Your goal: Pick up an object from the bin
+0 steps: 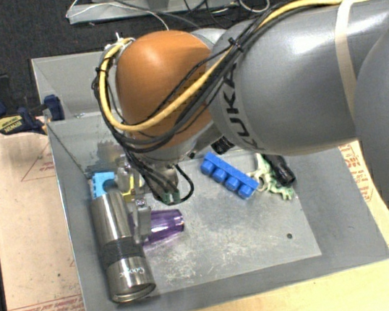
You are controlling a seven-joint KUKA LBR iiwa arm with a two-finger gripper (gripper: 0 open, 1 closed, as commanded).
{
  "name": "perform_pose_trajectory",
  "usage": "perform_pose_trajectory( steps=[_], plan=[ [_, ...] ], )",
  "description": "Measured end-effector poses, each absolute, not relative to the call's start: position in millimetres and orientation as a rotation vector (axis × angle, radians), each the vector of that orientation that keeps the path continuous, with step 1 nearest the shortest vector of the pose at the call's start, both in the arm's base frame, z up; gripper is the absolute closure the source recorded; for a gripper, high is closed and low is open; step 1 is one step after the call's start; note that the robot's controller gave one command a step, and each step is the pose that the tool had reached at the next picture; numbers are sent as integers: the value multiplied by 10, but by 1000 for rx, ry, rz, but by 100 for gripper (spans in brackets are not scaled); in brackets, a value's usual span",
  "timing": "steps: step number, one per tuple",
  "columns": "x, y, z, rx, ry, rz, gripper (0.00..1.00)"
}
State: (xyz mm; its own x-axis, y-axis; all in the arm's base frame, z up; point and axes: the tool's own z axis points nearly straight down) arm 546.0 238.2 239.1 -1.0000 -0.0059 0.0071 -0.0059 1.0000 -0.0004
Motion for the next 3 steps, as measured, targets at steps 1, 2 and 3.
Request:
perform_pose_trajectory(
  steps=[1,2,3],
  plan=[
    [5480,2365,2439,0,-3142,-2,0],
    [5177,1751,1000,7,-3159,-12,0],
    [5405,1575,1636,414,-3131,-8,0]
  ],
)
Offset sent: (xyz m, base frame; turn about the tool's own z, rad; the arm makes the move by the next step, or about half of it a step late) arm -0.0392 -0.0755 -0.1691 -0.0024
